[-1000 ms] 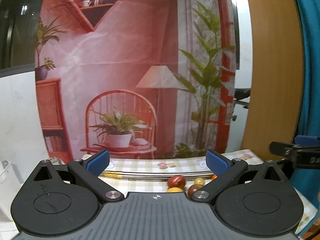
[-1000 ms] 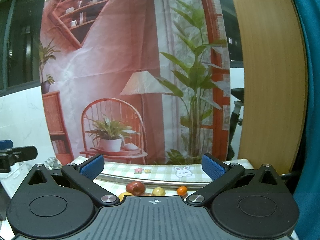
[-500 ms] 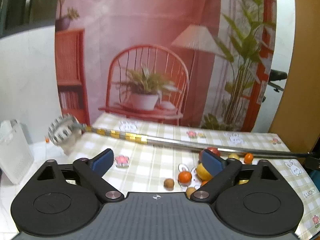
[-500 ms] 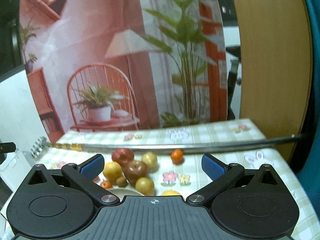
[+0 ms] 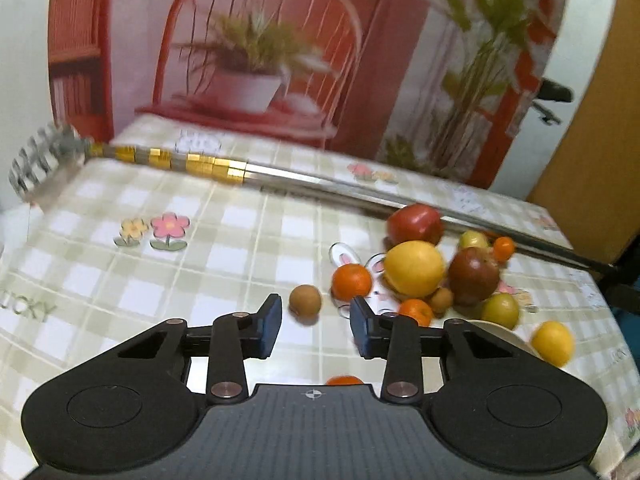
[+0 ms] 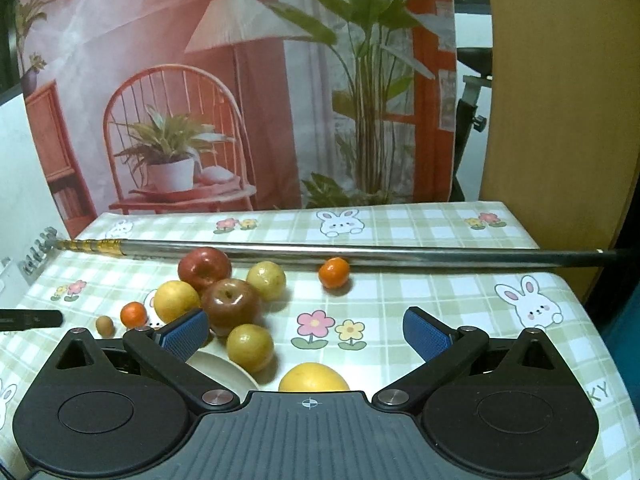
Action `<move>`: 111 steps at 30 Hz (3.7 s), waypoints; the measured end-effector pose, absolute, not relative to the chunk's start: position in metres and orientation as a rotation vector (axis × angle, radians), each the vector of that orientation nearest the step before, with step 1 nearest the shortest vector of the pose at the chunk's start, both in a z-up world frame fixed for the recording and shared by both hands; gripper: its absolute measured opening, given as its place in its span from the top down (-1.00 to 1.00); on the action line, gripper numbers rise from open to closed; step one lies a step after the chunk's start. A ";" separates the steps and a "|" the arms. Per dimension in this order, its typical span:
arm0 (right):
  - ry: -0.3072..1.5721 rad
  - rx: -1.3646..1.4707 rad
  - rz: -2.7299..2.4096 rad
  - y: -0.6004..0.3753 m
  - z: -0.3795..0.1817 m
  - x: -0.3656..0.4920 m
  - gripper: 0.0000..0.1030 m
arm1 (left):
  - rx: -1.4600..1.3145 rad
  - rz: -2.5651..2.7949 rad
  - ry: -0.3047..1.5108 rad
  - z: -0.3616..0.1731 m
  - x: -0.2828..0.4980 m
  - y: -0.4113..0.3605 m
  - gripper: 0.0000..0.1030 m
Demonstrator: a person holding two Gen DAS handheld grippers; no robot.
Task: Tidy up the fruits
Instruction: 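Lower the left tool onto a small brown fruit and close it while the right tool moves toward the fruits, then lift the brown fruit with the left tool while the right tool grasps a small orange fruit, then carry both fruits over the white plate and open both tools to drop them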
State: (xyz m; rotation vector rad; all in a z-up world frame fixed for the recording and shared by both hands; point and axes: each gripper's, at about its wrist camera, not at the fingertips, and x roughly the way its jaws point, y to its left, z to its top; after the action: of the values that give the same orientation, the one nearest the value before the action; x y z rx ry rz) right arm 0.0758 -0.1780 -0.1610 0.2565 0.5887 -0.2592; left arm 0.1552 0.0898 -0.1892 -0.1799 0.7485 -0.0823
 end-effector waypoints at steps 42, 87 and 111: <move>0.458 0.184 -0.138 -0.254 -0.228 0.171 0.02 | -0.111 -0.204 0.697 -0.199 0.148 0.042 0.45; 0.558 0.482 -0.004 -0.174 -0.210 0.077 0.31 | -0.059 -0.302 0.766 -0.218 0.102 0.008 0.45; 0.405 0.358 -0.074 -0.110 -0.144 -0.010 0.31 | -0.124 -0.279 0.607 -0.154 0.042 0.011 0.45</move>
State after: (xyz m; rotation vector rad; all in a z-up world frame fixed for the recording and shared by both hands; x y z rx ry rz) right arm -0.0101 -0.1103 -0.1438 0.3576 0.4047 -0.0736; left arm 0.0419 0.0114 -0.1542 -0.1243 0.6070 -0.2785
